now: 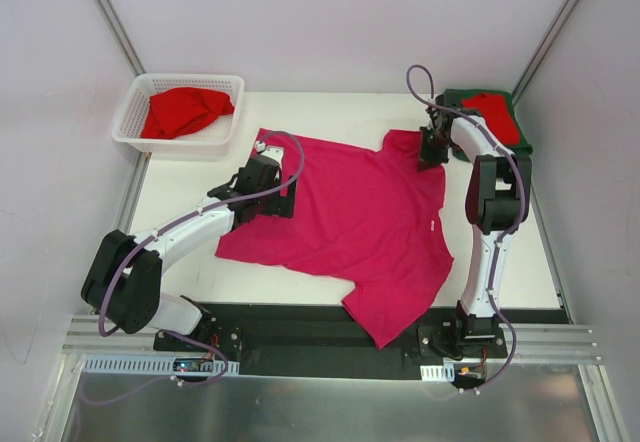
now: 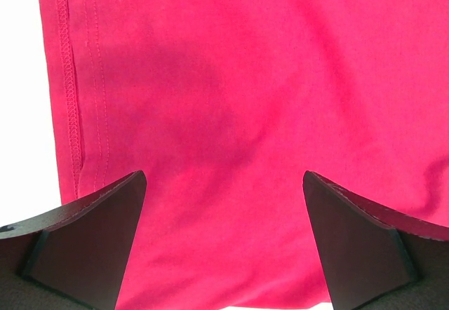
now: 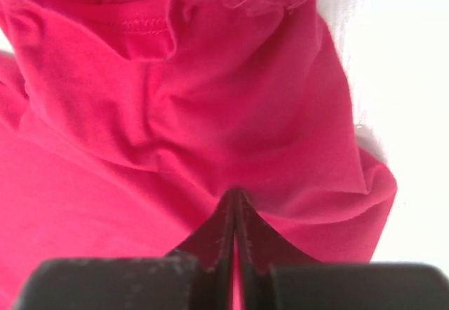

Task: Fold and stack the t-shirts
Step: Flatten out the tshirt

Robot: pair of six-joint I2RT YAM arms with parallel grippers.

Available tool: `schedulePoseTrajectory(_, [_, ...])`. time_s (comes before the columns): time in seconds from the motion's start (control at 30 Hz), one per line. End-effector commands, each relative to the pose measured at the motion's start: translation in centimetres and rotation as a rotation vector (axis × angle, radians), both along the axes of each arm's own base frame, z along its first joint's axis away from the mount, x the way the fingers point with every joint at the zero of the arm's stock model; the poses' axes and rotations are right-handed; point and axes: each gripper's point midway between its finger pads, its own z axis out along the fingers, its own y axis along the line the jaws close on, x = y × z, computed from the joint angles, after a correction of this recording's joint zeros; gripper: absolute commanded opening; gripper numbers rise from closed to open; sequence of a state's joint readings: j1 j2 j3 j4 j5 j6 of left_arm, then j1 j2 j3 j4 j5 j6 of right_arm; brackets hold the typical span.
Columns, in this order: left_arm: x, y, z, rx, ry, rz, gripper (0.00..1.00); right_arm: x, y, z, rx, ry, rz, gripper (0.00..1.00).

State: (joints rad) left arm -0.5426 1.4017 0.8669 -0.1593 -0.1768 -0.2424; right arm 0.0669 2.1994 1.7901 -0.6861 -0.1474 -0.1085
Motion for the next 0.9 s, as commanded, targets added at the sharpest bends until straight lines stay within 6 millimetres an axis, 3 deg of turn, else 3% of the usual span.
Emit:
schedulePoseTrajectory(0.0, [0.8,0.0,0.5,0.014,-0.035,0.002,0.95,0.5,-2.1,1.4,-0.101,-0.010,0.010,0.01])
schedulePoseTrajectory(0.2, [0.8,0.0,0.3,0.025,-0.033,0.000,0.95,1.2,-4.3,1.0,-0.204,-0.005,-0.002,0.01])
schedulePoseTrajectory(0.7, [1.3,-0.1,-0.2,0.043,-0.021,0.002,0.95,2.3,-5.7,-0.3,-0.248,0.019,0.008,0.01])
schedulePoseTrajectory(0.87, [1.4,0.0,-0.3,0.050,-0.020,0.005,0.95,3.4,-6.4,0.3,-0.292,-0.008,0.009,0.01])
